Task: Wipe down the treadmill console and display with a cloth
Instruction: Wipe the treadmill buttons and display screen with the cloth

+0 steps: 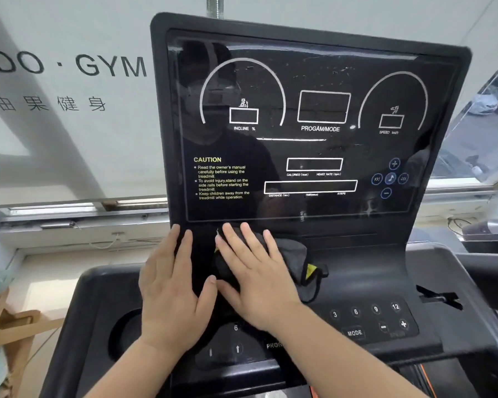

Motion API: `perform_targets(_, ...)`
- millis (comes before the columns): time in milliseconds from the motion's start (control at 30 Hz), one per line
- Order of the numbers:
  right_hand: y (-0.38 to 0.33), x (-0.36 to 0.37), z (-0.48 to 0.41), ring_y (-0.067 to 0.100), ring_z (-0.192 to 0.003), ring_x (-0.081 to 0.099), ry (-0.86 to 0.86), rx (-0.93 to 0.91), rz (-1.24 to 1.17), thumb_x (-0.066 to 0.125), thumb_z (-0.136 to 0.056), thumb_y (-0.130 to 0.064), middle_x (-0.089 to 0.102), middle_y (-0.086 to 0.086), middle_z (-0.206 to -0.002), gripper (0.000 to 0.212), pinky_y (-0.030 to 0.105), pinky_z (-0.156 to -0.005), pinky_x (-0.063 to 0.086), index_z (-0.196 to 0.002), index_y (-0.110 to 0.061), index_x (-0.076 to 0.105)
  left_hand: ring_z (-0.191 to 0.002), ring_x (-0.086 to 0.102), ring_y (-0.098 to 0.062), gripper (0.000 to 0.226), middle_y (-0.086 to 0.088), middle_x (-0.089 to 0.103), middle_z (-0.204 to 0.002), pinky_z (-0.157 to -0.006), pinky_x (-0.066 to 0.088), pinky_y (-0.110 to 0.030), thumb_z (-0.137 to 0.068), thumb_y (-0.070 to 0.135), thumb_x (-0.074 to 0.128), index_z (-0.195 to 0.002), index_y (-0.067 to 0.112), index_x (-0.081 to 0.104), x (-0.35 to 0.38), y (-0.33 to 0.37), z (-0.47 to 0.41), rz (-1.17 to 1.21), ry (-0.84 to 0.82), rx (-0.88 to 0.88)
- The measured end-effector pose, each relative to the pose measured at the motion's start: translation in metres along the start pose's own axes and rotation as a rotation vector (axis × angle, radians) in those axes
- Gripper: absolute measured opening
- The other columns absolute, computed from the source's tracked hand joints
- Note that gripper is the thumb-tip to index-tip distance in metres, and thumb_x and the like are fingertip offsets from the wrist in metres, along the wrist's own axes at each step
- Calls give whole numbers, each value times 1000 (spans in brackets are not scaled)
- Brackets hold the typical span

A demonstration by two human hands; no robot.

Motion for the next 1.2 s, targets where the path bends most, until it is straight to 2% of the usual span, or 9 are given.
perform_targets(100,37,-4,18,19,-159,7,-1,15,37,36,-101,-61,3,-10,-172,74,49,-127,3,-164,-29,12,-153,20,-33,77,-13,20,-167,-120,22,-59,-86,49,46,-153,13,35,10,6,3,-32,-66,32)
perform_targets(233,100,-2,55,20,-159,0,18,295,1,32,-100,-63,-1,-11,-171,75,55,-126,10,-164,-32,6,-157,-5,-28,79,-10,0,-170,-122,13,-60,-85,55,42,-155,20,33,22,7,6,-57,-151,12)
perform_targets(400,110,-11,63,29,-159,-7,9,502,-81,23,-99,-66,-7,-2,-172,80,59,-126,5,-164,-24,5,-157,-4,-32,74,-13,-3,-170,-120,18,-63,-83,57,43,-149,24,46,24,6,7,-110,-177,27)
perform_targets(467,87,-12,52,31,-159,-7,12,482,-117,26,-98,-67,-5,1,-172,83,57,-126,3,-164,-21,7,-157,-5,-32,74,-13,-4,-170,-121,17,-63,-83,57,46,-150,25,45,24,7,7,-131,-192,10)
perform_targets(633,35,-11,28,24,-156,-23,-48,215,-124,24,-99,-69,-11,-7,-172,80,54,-127,-8,-164,-27,3,-156,-6,-32,78,-12,-4,-170,-121,10,-64,-84,52,64,-153,30,36,24,15,7,-128,-189,-33)
perform_targets(733,43,-8,29,21,-156,-24,-45,143,-93,23,-101,-68,-16,-11,-170,79,53,-127,-7,-164,-29,-2,-156,-3,-34,79,-10,-2,-170,-120,10,-66,-82,55,56,-154,30,33,25,27,6,-139,-168,-31)
perform_targets(867,91,-4,47,28,-157,-20,49,344,-112,23,-100,-69,-17,-1,-170,84,52,-127,-6,-164,-22,-4,-157,-2,-33,80,-8,1,-170,-120,10,-67,-80,54,54,-153,30,33,31,49,2,-137,-162,-16)
perform_targets(1033,176,-19,56,51,-153,5,155,637,-172,20,-99,-68,2,22,-170,89,70,-120,16,-162,-7,7,-156,7,-35,80,-7,11,-169,-118,16,-69,-77,51,58,-151,27,39,45,79,-6,-172,-140,6)
perform_targets(1200,245,-71,10,51,-153,4,279,461,1,34,-96,-64,3,17,-171,87,73,-119,8,-161,-13,10,-154,7,-39,81,-7,10,-169,-117,15,-69,-76,50,65,-151,31,40,50,106,-24,-230,-106,16)
Point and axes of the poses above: each hand's wrist, its own z-axis away from the middle knuckle, its own x-axis out of the palm, y = z × x, the point moved 3 cm from there along -z, towards the middle knuckle
